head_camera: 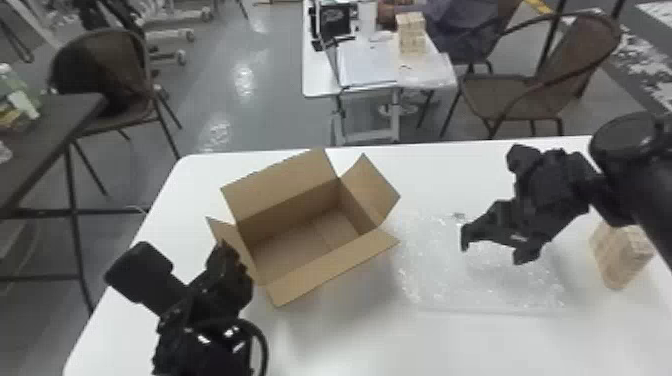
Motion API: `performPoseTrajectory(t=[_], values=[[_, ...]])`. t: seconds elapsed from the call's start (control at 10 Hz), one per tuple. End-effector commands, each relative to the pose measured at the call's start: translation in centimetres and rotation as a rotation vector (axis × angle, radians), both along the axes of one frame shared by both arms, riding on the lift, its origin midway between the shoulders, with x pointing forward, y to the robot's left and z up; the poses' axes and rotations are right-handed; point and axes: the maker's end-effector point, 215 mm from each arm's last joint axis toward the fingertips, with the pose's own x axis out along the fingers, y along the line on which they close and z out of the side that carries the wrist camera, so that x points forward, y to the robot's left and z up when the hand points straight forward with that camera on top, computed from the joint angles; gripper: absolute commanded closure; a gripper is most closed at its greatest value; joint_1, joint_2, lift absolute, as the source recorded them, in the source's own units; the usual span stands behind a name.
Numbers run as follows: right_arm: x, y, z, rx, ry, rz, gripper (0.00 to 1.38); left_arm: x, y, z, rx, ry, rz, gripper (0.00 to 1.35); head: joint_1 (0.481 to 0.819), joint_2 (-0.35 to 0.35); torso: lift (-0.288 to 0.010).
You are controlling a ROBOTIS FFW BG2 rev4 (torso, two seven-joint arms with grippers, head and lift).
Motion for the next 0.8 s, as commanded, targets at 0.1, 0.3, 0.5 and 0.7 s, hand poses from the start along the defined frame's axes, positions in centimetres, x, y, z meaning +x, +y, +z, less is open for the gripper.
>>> performPoseTrajectory(t=[0.1, 0.3, 0.5, 0.7], values=[[0.4, -0.6, -1.4, -0.048, -0.014, 0.044, 0.28, 0.1, -0.1, 0.2, 0.001, -0.008, -0.001, 1.22, 0.695, 0.152, -0.1], [1.5, -0.9, -3.0, -0.007, -0.073, 0.138, 0.29, 0.0, -0.1, 0.2, 0.005, -0.009, 0.002, 1.22, 0.695, 0.165, -0.1], [2.7, 0.2, -3.0, -0.003, -0.133, 0.196, 0.7, -0.3, 0.2, 0.2, 0.008, -0.011, 0.011, 1.22, 0.695, 0.158, -0.1], [4.5, 2.2, -1.3, 0.072, -0.227, 0.169, 1.02, -0.6, 0.4, 0.0, 0.007, -0.008, 0.017, 1.22, 0.695, 0.156, -0.1]])
